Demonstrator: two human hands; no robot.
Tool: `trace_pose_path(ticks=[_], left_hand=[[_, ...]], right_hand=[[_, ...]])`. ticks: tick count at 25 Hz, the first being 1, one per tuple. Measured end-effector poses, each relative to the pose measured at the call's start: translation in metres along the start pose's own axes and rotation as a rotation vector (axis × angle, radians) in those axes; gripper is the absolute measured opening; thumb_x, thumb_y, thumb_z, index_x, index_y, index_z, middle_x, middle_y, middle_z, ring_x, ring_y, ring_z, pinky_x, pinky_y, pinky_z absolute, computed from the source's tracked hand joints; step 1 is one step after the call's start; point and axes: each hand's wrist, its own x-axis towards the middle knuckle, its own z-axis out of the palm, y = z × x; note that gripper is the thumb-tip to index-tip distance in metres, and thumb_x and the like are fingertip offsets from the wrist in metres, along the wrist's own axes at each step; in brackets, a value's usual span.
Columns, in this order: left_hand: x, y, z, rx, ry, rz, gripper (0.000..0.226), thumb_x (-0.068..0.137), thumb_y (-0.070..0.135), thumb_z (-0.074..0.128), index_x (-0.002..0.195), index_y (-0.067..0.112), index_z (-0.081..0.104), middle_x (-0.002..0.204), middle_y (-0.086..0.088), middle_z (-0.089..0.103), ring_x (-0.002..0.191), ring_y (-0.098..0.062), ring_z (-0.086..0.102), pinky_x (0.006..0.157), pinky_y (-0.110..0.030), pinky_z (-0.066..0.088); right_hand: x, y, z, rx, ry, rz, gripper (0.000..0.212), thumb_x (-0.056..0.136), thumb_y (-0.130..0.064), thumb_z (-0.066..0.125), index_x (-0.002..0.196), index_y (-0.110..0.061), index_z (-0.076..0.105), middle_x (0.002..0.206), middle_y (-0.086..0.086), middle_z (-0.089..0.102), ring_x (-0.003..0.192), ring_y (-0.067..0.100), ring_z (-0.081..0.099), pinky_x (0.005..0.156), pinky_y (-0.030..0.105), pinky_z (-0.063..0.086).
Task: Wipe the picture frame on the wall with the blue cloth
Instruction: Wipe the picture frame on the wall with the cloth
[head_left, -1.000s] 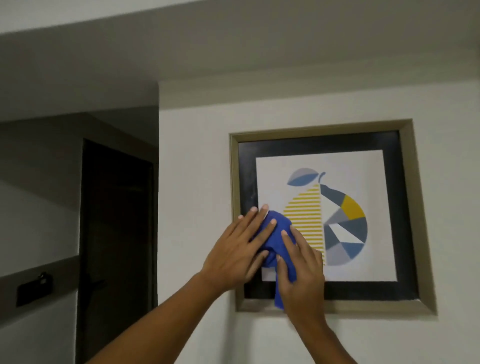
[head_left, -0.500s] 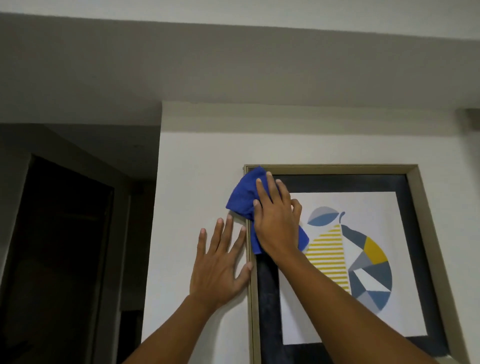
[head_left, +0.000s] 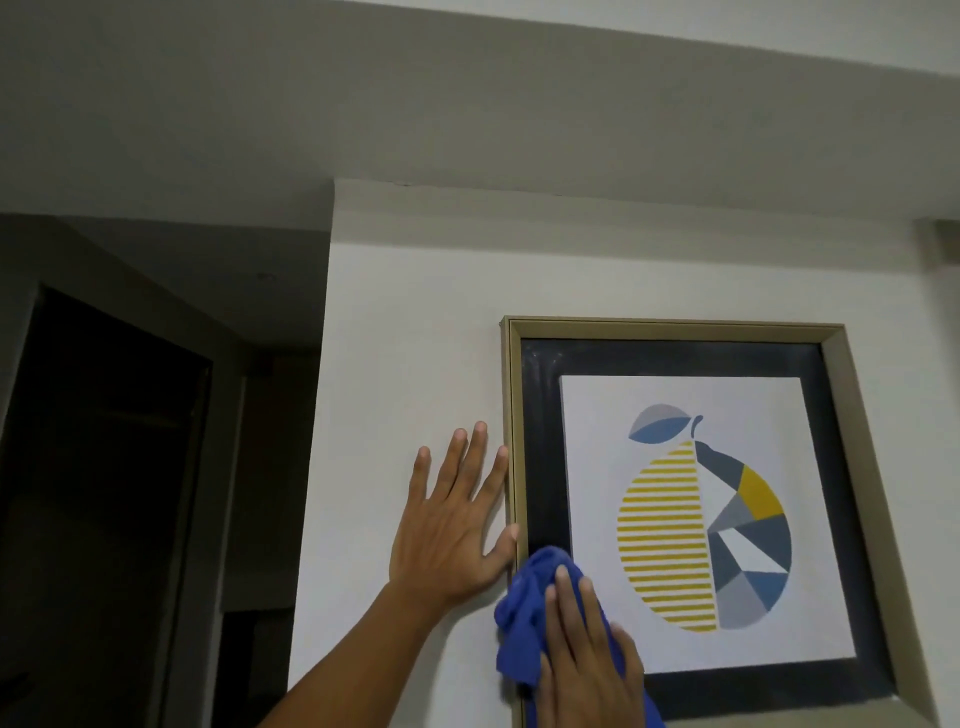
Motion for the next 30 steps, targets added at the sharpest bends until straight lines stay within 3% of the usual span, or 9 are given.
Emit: trace_pose_path(ticks=[4,9,14,18,19,20,23,26,30], left_hand=[[-0.002,-0.003,0.003,-0.015,0.012,0.032,0.077,0.098,0.064,0.023,0.161,0.022,0.012,0.170,-0.012,0.007,0.156,-0.030,0.004,0.121,-0.058,0.008],[-0.003,-0.004,0.004,-0.005,0.027,0.012,0.076,0.096,0.060,0.034,0.160,0.025,0.016,0.170,-0.011,0.008,0.156,-0.029,0.004,0.123,-0.057,0.003],[-0.001,-0.003,0.006,-0.019,0.036,0.029,0.077,0.097,0.065,0.027,0.161,0.026,0.008,0.170,-0.010,0.006,0.156,-0.028,0.002,0.123,-0.057,0.003],[-0.002,-0.003,0.005,-0.017,0.013,0.008,0.074,0.098,0.061,0.024,0.161,0.026,0.008,0.170,-0.009,0.002,0.157,-0.028,-0.001,0.122,-0.059,0.006],[-0.002,-0.003,0.004,-0.018,0.006,0.006,0.073,0.098,0.061,0.023,0.161,0.025,0.009,0.170,-0.009,0.002,0.157,-0.028,-0.001,0.121,-0.059,0.007],[-0.002,-0.002,0.003,-0.021,0.003,0.010,0.074,0.098,0.062,0.021,0.161,0.025,0.010,0.170,-0.009,0.002,0.156,-0.027,-0.001,0.121,-0.059,0.007],[-0.003,-0.003,0.004,-0.037,0.023,0.034,0.076,0.098,0.065,0.024,0.161,0.025,0.010,0.170,-0.010,0.006,0.156,-0.029,0.003,0.121,-0.058,0.007],[-0.002,-0.006,0.006,-0.041,0.043,0.026,0.077,0.097,0.062,0.032,0.161,0.026,0.012,0.170,-0.010,0.009,0.156,-0.029,0.005,0.121,-0.059,0.009],[-0.002,-0.006,0.008,-0.012,0.047,0.034,0.077,0.097,0.065,0.026,0.161,0.025,0.012,0.170,-0.011,0.008,0.156,-0.029,0.004,0.123,-0.058,0.005]], right_hand=[[0.090,0.001,-0.034,-0.049,0.037,-0.052,0.056,0.089,-0.033,0.040,0.142,-0.013,0.046,0.157,0.005,0.028,0.145,0.026,0.024,0.106,0.050,0.022],[0.219,-0.009,-0.078,-0.058,0.109,0.014,0.057,0.095,-0.025,0.036,0.151,-0.013,0.028,0.160,0.002,0.023,0.148,0.020,0.013,0.109,0.049,0.016],[0.099,-0.003,-0.037,0.044,0.088,-0.022,0.059,0.090,-0.026,0.046,0.147,-0.013,0.038,0.156,0.006,0.032,0.144,0.027,0.025,0.110,0.049,0.024],[0.011,-0.016,-0.022,0.190,0.031,0.202,0.045,0.104,-0.036,0.017,0.134,-0.015,0.044,0.133,0.001,0.053,0.131,0.020,0.044,0.110,0.032,0.031],[0.003,-0.016,-0.035,0.203,-0.158,0.171,0.043,0.101,-0.044,0.020,0.124,-0.023,0.050,0.126,-0.003,0.060,0.122,0.018,0.053,0.103,0.035,0.038],[0.006,-0.019,-0.040,0.208,-0.320,0.147,0.041,0.100,-0.045,0.023,0.125,-0.028,0.050,0.131,-0.002,0.060,0.123,0.022,0.054,0.102,0.043,0.037],[0.079,-0.011,-0.049,-0.131,-0.055,-0.057,0.060,0.088,-0.036,0.047,0.145,-0.018,0.042,0.154,0.005,0.036,0.143,0.029,0.028,0.106,0.053,0.019],[0.191,-0.007,-0.070,-0.111,0.108,0.099,0.056,0.098,-0.032,0.035,0.151,-0.017,0.028,0.160,-0.001,0.022,0.148,0.020,0.008,0.109,0.052,0.012],[0.202,-0.015,-0.055,-0.006,0.138,0.217,0.055,0.099,-0.032,0.030,0.151,-0.014,0.026,0.160,0.002,0.022,0.147,0.019,0.016,0.110,0.049,0.012]])
